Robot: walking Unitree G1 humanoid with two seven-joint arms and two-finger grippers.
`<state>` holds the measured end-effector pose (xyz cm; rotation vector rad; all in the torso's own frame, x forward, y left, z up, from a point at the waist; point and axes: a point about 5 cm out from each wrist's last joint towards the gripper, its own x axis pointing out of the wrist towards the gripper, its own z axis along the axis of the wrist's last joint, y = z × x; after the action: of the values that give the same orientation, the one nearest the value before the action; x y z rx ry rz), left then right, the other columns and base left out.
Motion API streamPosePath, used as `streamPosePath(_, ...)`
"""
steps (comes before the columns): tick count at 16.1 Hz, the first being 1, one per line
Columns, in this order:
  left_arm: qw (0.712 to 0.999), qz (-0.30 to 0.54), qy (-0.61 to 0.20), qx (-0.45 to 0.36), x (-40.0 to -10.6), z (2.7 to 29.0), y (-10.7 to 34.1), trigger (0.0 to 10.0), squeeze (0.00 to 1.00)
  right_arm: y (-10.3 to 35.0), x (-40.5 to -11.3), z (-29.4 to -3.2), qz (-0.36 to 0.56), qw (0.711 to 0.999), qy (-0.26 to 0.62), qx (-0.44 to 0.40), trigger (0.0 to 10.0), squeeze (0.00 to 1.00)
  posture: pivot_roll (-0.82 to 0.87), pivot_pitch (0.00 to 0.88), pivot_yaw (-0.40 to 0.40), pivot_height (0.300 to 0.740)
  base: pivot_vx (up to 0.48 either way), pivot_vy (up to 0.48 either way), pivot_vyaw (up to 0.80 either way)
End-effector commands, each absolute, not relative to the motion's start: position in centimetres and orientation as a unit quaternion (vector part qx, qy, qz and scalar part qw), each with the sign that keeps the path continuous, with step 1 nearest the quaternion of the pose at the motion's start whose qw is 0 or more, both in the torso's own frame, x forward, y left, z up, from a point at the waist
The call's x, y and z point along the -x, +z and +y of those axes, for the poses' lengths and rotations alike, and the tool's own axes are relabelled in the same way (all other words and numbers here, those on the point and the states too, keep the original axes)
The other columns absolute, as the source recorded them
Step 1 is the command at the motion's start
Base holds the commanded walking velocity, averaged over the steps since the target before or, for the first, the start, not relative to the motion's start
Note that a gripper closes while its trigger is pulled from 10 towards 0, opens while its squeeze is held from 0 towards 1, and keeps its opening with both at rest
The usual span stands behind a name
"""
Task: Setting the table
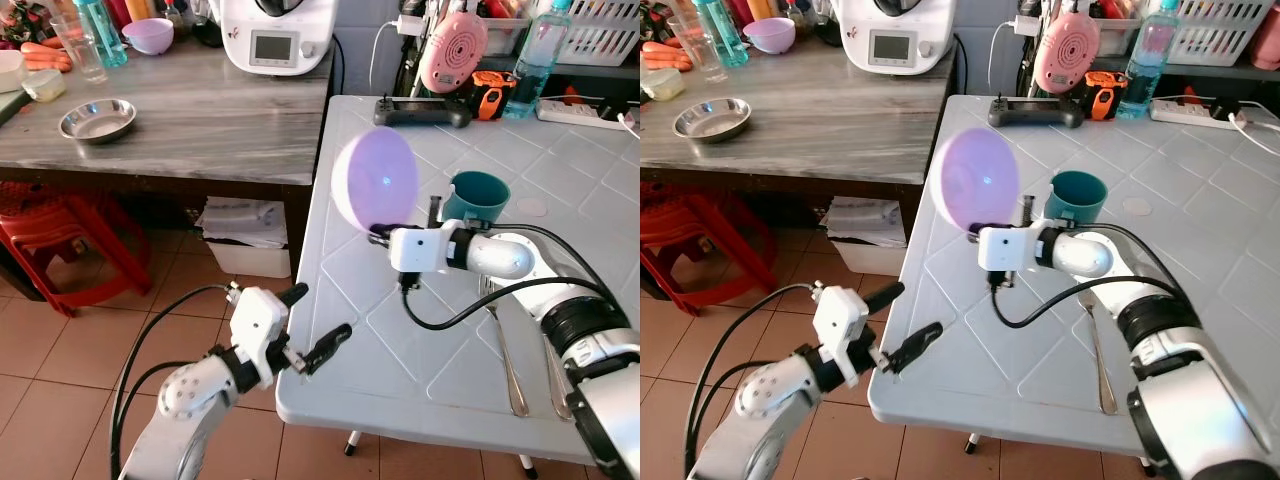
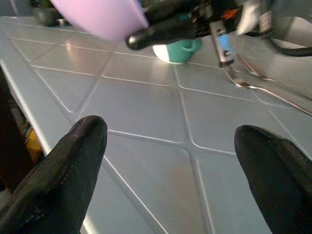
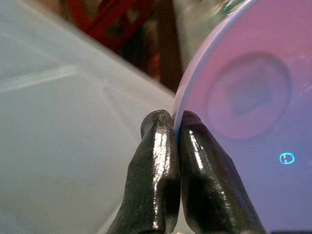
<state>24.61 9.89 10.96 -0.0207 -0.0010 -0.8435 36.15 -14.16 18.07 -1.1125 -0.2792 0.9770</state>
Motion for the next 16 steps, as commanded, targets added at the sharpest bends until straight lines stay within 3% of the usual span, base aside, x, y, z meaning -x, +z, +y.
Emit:
streamPosePath(1,0.915,-0.002,-0.403,0.002,-24.7,10.0,10.9,10.0,0.0,19.0,-36.1,-13.7,-0.153,0.741,0.437,0.485,0.0,0.0,-0.01,0.056,0.012,0.74,0.0,0.0,0.0)
streamPosePath(2,0.933,-0.005,-0.36,-0.008,-26.0,10.5,11.0,10.0,0.0,20.3,-35.5,-12.5,-0.197,0.782,0.416,0.42,0.0,0.0,-0.02,0.046,0.011,0.74,0.0,0.0,0.0)
streamPosePath(3,0.941,-0.006,-0.339,-0.012,-26.6,10.7,11.0,10.0,0.0,20.8,-35.3,-12.1,-0.209,0.803,0.404,0.385,2.1,0.0,-0.02,0.039,0.012,0.74,0.0,0.0,0.0)
streamPosePath(4,0.952,-0.009,-0.307,-0.013,-27.4,11.0,11.2,10.0,0.0,21.2,-34.6,-11.4,-0.222,0.831,0.388,0.333,10.0,0.0,-0.03,0.034,0.012,0.74,0.0,0.0,0.0)
streamPosePath(7,0.976,-0.019,-0.215,-0.01,-29.3,12.4,11.9,10.0,0.0,21.6,-31.8,-9.8,-0.259,0.858,0.351,0.272,10.0,0.0,-0.04,0.025,0.018,0.74,0.0,0.0,0.0)
streamPosePath(8,0.978,-0.018,-0.206,-0.006,-29.5,12.5,11.9,10.0,0.0,21.6,-31.5,-9.8,-0.258,0.86,0.348,0.27,10.0,0.0,-0.04,0.024,0.018,0.74,0.0,0.0,0.0)
streamPosePath(11,0.983,-0.027,-0.183,-0.005,-30.5,12.8,12.1,10.0,0.0,20.5,-29.3,-9.9,-0.223,0.905,0.289,0.218,10.0,0.0,-0.05,0.014,0.02,0.74,0.0,0.0,0.0)
streamPosePath(16,0.984,-0.034,-0.177,0.002,-31.1,12.7,12.3,10.0,0.0,19.3,-28.0,-10.7,-0.17,0.939,0.236,0.182,10.0,0.0,-0.06,0.003,0.017,0.74,0.0,0.105,-0.18)
